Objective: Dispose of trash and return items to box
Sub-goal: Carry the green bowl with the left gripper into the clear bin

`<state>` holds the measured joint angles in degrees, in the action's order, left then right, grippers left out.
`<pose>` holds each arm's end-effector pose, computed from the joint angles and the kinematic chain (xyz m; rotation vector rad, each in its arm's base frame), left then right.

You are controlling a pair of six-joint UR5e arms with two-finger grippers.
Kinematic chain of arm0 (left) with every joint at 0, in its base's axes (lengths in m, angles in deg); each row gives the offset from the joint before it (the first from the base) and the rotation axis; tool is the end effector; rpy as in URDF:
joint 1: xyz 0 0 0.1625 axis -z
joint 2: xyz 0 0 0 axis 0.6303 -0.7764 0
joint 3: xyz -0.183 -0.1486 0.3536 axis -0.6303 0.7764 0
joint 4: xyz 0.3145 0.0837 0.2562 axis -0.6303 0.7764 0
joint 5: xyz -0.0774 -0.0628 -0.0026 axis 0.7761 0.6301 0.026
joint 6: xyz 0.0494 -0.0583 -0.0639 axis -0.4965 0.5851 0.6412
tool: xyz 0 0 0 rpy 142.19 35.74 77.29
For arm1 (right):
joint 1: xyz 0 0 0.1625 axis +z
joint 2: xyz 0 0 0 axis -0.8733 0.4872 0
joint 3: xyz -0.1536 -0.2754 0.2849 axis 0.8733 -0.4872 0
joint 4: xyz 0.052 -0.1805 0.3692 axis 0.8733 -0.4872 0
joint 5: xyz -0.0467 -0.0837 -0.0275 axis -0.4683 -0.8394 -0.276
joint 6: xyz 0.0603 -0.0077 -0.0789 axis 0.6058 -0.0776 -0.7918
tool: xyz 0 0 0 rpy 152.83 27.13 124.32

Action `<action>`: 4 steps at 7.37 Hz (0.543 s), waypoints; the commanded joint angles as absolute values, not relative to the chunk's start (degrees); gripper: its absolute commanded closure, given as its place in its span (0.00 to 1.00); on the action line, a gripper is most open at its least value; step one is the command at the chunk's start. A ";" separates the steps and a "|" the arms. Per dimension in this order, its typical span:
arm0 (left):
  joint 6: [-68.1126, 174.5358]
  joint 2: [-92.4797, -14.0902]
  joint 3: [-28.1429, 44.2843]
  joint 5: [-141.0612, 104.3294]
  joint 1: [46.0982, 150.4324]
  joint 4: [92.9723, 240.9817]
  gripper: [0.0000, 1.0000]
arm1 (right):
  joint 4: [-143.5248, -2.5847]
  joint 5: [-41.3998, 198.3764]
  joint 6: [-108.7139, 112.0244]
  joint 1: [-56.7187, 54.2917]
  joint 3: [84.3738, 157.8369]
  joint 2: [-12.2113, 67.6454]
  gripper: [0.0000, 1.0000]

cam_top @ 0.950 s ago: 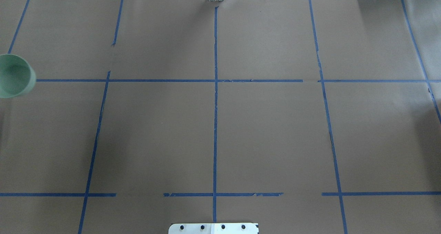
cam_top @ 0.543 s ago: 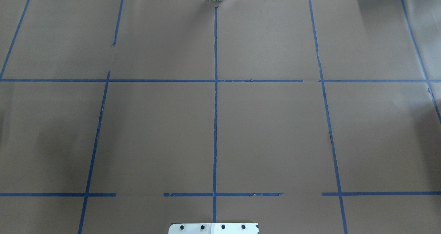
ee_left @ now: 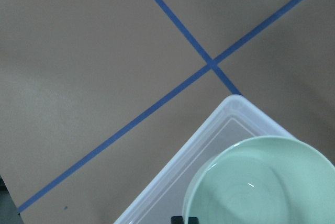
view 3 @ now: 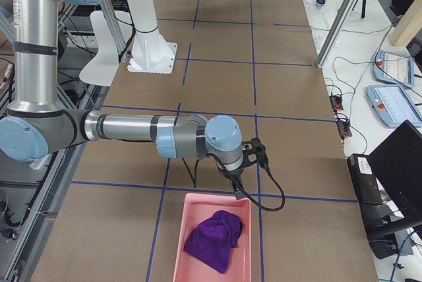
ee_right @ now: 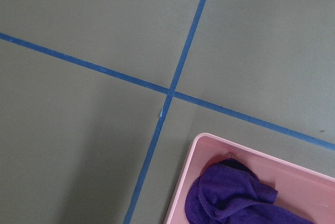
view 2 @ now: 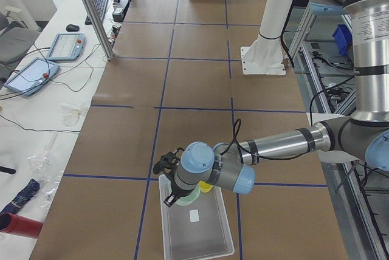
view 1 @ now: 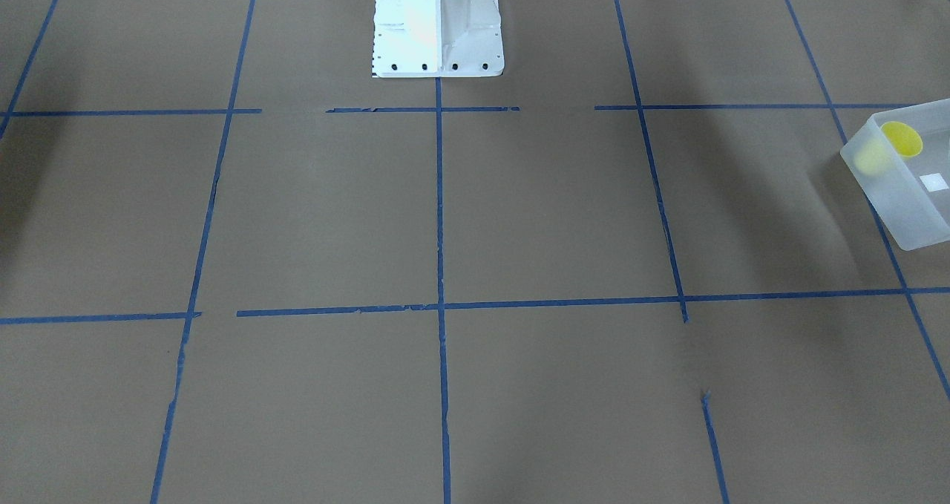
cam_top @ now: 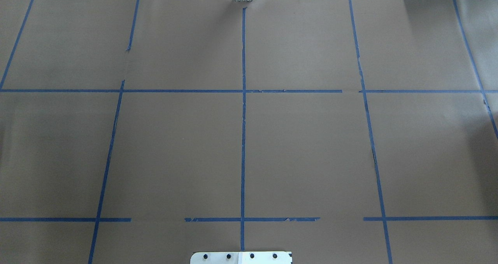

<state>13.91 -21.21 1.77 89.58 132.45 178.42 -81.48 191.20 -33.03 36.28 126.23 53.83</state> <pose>-0.0934 -0.3967 0.7357 0.4930 0.5867 0.4715 0.1181 -0.4442 0.6278 0.2871 -0.7544 -0.2309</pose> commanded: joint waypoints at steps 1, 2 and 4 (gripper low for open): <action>18.35 -19.72 -6.39 89.22 132.15 191.45 1.00 | -81.47 191.17 -33.13 36.19 126.20 53.89 0.00; 18.35 -19.28 -7.48 89.39 131.97 193.33 1.00 | -81.47 191.17 -33.13 36.19 126.20 53.80 0.00; 18.44 -18.75 -7.49 90.08 131.01 193.43 0.55 | -81.47 191.17 -33.04 36.19 126.20 53.89 0.00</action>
